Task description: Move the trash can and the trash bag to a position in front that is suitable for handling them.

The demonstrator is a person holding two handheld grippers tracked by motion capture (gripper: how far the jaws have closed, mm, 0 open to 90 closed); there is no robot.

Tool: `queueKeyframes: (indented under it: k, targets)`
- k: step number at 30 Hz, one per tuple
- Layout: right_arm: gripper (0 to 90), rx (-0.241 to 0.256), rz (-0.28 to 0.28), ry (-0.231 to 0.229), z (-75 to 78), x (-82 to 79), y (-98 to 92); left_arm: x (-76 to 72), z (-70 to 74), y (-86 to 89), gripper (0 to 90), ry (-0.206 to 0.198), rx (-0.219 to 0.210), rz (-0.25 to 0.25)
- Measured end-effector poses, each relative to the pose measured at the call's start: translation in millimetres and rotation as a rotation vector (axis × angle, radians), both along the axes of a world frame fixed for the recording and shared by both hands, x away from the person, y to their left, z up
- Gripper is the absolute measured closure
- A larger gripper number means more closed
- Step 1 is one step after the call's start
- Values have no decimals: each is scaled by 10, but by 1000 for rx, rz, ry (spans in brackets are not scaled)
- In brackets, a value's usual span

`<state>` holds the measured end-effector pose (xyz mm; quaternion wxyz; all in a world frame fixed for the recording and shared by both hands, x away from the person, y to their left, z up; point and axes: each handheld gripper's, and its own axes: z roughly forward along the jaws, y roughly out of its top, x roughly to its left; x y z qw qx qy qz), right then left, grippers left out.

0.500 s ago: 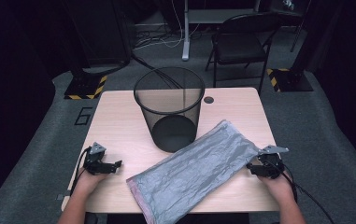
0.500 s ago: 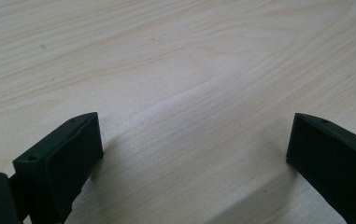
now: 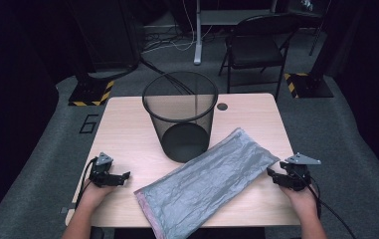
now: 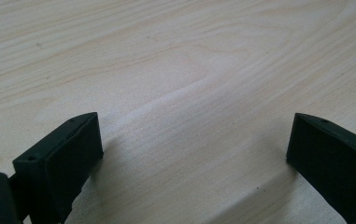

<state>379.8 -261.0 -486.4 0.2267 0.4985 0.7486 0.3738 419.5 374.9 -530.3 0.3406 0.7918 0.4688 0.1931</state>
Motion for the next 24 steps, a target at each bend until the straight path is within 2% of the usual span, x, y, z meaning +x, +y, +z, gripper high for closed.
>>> queueKeyframes:
  k: [4, 5, 6, 7, 10, 11, 13, 19, 21, 22, 24]
  targets:
    - [374, -7, 16, -26, 66, -14, 102, 7, 0, -2, 30, -4, 2, -1]
    - [372, 6, 49, -14, 57, 10, 200, 8, 0, -3, 30, -3, 4, 0]
    - [372, 6, 49, -14, 57, 10, 200, 8, 0, -3, 30, -3, 4, 0]
    - [372, 2, 64, 1, 35, 25, 239, 9, 1, -3, 30, -2, 4, 0]
    - [368, -57, 132, 75, -87, 75, 391, 9, 1, -3, 30, -2, 5, 0]
    - [355, -87, 157, 122, -174, 101, 455, 9, 1, -3, 31, -2, 5, 0]
    - [354, -121, 170, 154, -241, 116, 499, 9, 1, -3, 31, -2, 5, -1]
    - [353, -122, 176, 156, -265, 137, 466, 7, 1, -5, 30, -2, 6, 1]
    - [353, -119, 169, 158, -265, 150, 451, 5, 1, -8, 30, -1, 4, 4]
    - [353, -117, 144, 156, -265, 211, 401, 3, 0, -13, 30, -3, 3, 6]
    - [352, -108, 132, 166, -262, 265, 356, 0, 0, -16, 30, 0, 2, 9]
